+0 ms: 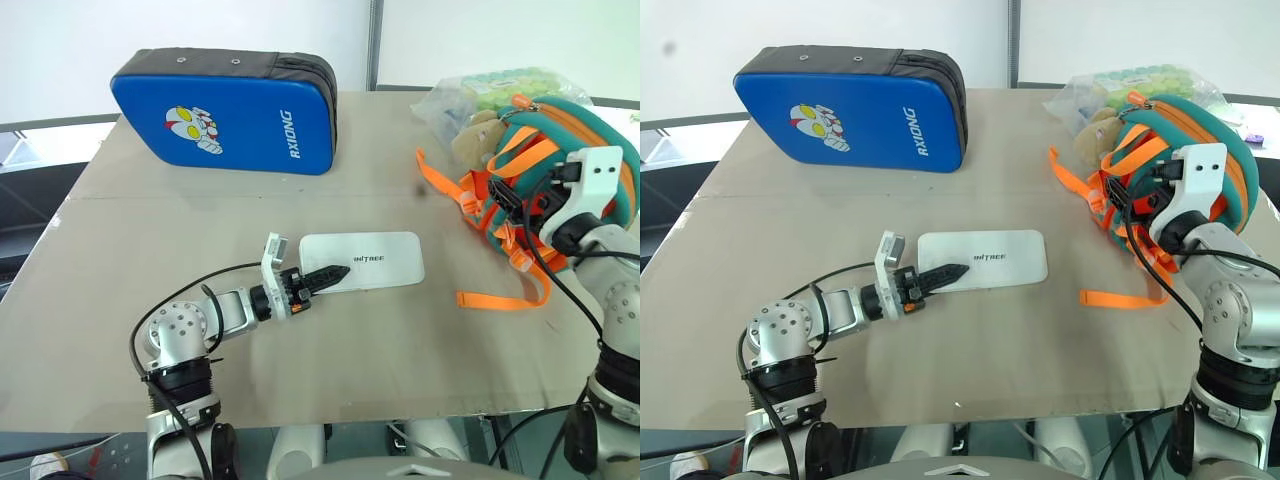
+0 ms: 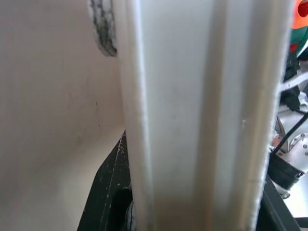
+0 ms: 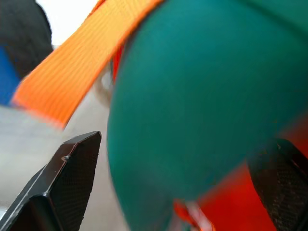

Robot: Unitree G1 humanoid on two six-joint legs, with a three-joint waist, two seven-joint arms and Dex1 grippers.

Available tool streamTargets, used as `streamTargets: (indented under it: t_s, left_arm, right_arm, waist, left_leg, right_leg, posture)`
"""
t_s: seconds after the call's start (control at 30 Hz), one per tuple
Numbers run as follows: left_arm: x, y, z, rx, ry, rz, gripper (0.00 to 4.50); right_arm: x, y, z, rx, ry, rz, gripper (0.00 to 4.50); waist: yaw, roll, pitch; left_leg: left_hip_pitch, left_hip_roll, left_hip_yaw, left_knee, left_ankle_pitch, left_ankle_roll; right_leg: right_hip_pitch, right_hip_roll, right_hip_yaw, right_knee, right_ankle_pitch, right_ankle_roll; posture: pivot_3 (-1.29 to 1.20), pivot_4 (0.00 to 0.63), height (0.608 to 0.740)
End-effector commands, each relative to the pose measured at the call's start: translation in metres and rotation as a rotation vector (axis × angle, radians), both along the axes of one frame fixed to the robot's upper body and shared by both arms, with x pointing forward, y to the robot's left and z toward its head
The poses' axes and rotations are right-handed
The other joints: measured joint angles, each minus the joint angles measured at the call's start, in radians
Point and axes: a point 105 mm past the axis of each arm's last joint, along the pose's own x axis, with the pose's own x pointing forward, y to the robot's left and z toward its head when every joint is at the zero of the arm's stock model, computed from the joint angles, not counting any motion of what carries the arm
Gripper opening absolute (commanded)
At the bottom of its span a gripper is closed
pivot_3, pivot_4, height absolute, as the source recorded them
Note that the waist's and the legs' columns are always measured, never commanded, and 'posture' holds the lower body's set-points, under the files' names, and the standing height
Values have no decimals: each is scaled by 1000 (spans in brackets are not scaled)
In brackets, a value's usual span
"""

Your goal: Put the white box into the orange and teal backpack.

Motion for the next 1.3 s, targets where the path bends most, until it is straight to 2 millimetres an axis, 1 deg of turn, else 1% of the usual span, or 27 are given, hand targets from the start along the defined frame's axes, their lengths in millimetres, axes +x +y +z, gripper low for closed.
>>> streamTargets:
  t_s: [0.03, 0.13, 0.2, 0.23, 0.3, 0.33, 0.37, 0.43, 0.47, 0.5, 0.6, 0.67, 0.77, 0.87, 0.93, 1.0, 1.13, 1.2, 1.3]
  left_arm:
    - [1, 8, 8, 1, -51, 59, 1105]
    - [0, 9, 7, -2, -50, 75, 1105]
    - [-2, 7, 8, -7, -59, 79, 1105]
    - [-2, 6, 9, -13, -68, 80, 1105]
    - [0, 9, 16, -26, -102, 99, 1105]
    - [2, 11, 20, -34, -119, 116, 1105]
    - [4, 13, 24, -45, -134, 131, 1105]
    - [9, 16, 37, -82, -181, 157, 1105]
    - [11, 17, 46, -101, -215, 170, 1105]
    - [13, 17, 55, -116, -252, 178, 1105]
    - [19, 17, 93, -155, -413, 208, 1105]
    - [24, 18, 120, -154, -529, 240, 1105]
    - [28, 18, 159, -164, -723, 289, 1105]
    - [26, 18, 184, -164, -837, 262, 1105]
    - [21, 20, 200, -188, -903, 223, 1105]
    - [10, 17, 209, -180, -964, 136, 1105]
    - [-6, 12, 207, -137, -1010, -20, 1105]
    - [-13, 14, 206, -132, -1014, -84, 1105]
    - [-14, 24, 208, -118, -1013, -108, 1105]
  right_arm:
    - [2, 6, 13, -7, -65, 16, 4500]
    - [9, 7, 6, -11, -57, 22, 4500]
    - [17, 4, -1, -37, -52, 11, 3972]
    - [19, 4, -1, -46, -57, 22, 3637]
    - [21, 6, 1, -49, -79, 46, 2624]
    - [21, 7, 1, -56, -86, 60, 2016]
    - [22, 8, 2, -62, -91, 77, 1713]
    - [19, 14, 8, -73, -129, 142, 700]
    - [15, 21, 14, -71, -157, 197, 202]
    - [11, 27, 20, -71, -182, 255, 62]
    - [-17, 60, 46, -73, -277, 528, 62]
    - [-36, 78, 56, -72, -293, 686, 62]
    - [-63, 99, 59, -85, -277, 887, 62]
    - [-86, 113, 56, -90, -241, 1039, 62]
    - [-97, 121, 52, -95, -218, 1107, 62]
    - [-101, 127, 46, -100, -193, 1139, 62]
    - [-106, 133, 32, -112, -156, 1179, 62]
    - [-108, 135, 28, -114, -144, 1191, 62]
    - [-108, 134, 26, -112, -133, 1194, 62]
  waist:
    - [-1, 0, 0]
    - [-1, 0, 0]
    - [-2, 0, 0]
    - [-3, 0, 0]
    - [-3, 0, 0]
    - [-3, 0, 0]
    - [-3, 0, 0]
    - [-3, 0, 0]
    - [-2, 0, 1]
    - [-1, 0, 1]
    - [0, 0, 5]
    - [-1, 1, 7]
    - [0, 0, 10]
    - [0, 0, 10]
    - [0, 0, 10]
    - [1, 0, 10]
    - [2, 0, 10]
    - [2, 0, 11]
    - [1, 0, 11]
  left_leg:
    - [0, 0, 0, 0, 0, 0]
    - [0, 0, 0, -1, 0, 0]
    - [0, 0, 0, -1, 0, 0]
    - [1, 0, 0, 0, 0, 0]
    - [1, 0, 1, 0, 0, 0]
    - [1, 0, 1, 0, 0, 0]
    - [1, 0, 1, 0, 0, 0]
    - [1, 0, 1, 1, 0, 0]
    - [1, 0, 1, 0, 0, 0]
    - [1, 0, 1, 0, 0, 0]
    - [0, 0, 1, 0, 0, 0]
    - [-1, 0, 0, 0, 0, 0]
    - [-3, 0, 0, 0, 0, 0]
    - [-8, 0, 0, 0, 0, 0]
    - [-14, 0, -1, 0, 0, 0]
    - [-15, 0, -1, 0, 0, 0]
    - [-15, 0, -1, 0, 0, 0]
    - [-15, 0, 0, 1, 0, 0]
    - [-15, 0, -1, 2, 0, 0]
  right_leg:
    - [0, 0, 0, 0, 0, 0]
    - [0, 0, 0, 0, 0, 0]
    - [0, 0, 0, 0, 0, 0]
    - [0, 0, 0, 0, 0, 0]
    - [0, 0, 1, 0, 0, 0]
    - [0, 0, 0, 0, 0, 0]
    - [0, 0, 0, 0, 0, 0]
    - [0, 0, 0, 0, 0, 0]
    - [0, 0, 0, 0, 0, 0]
    - [0, 0, 0, 0, 0, 0]
    - [0, 0, 0, 0, 0, 0]
    - [-1, 0, -1, -1, 2, 3]
    - [-1, 1, -2, -2, 2, 4]
    - [-4, 1, -5, -4, 2, 4]
    - [-9, 1, -6, -3, 2, 4]
    - [-10, 1, -7, -4, 2, 4]
    - [-10, 0, -7, -4, 2, 4]
    - [-10, 0, -7, -3, 2, 4]
    - [-10, 0, -7, -3, 2, 4]
  posture:
    - [0, 150, 740]
    - [0, 150, 740]
    - [0, 150, 740]
    - [0, 150, 740]
    - [0, 150, 740]
    - [0, 150, 740]
    - [0, 150, 740]
    - [0, 150, 740]
    - [0, 150, 740]
    - [0, 150, 740]
    - [0, 150, 740]
    - [0, 150, 740]
    - [0, 150, 740]
    - [0, 150, 740]
    - [0, 150, 740]
    - [0, 150, 740]
    - [0, 150, 740]
    - [0, 150, 740]
    - [0, 150, 740]
